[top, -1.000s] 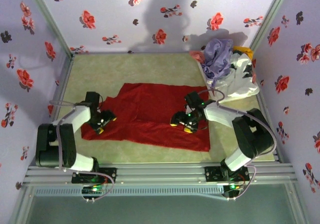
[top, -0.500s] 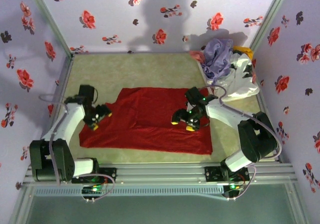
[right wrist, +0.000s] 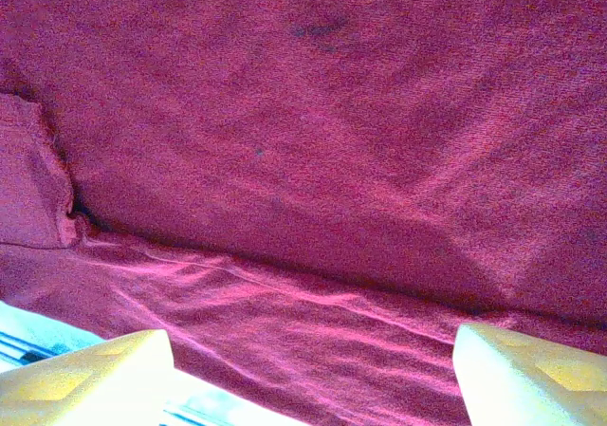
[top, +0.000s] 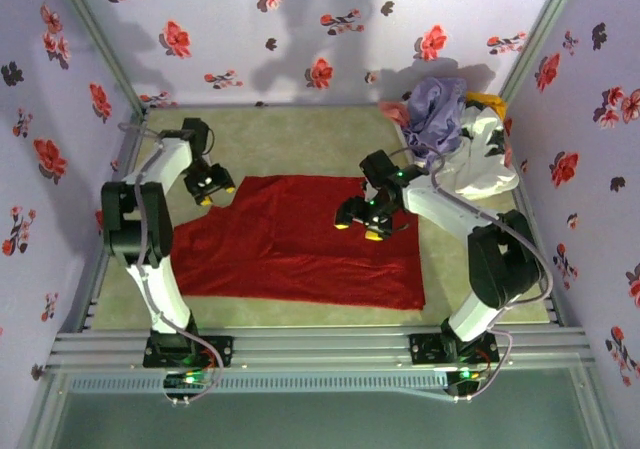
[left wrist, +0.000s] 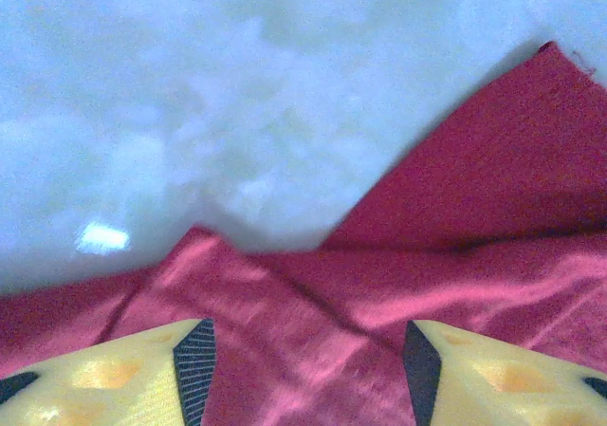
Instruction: Fold and stack the t-shirts
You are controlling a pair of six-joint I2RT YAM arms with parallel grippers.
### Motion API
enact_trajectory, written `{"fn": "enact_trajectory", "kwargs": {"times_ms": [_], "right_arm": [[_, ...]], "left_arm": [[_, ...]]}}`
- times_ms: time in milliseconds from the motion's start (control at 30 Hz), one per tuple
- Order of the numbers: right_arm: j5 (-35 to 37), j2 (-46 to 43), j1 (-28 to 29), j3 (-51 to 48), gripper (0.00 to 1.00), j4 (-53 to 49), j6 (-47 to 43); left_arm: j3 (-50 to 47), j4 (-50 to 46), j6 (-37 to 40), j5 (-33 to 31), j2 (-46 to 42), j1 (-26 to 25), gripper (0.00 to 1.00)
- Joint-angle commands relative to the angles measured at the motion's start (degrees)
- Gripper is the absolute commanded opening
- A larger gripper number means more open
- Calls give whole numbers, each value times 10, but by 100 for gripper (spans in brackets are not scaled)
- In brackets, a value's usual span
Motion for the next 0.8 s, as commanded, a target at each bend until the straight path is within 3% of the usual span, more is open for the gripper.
{"fn": "enact_trajectory", "kwargs": {"times_ms": [0,333,533,767], "right_arm": [[12,16,-5,22,79,-37,-19],[12,16,-12,2,79,-33,-15],[11,5,-22,0,79,-35,-17],[9,-20,-35,-16,79,-32,-18]], "left_arm": [[45,-18,36,10,42,-20,58],[112,-12,43,18,135,-42,53],[139,-27,56,-40,180,-59,46],[202,-54,80,-58,189,-56,13]]}}
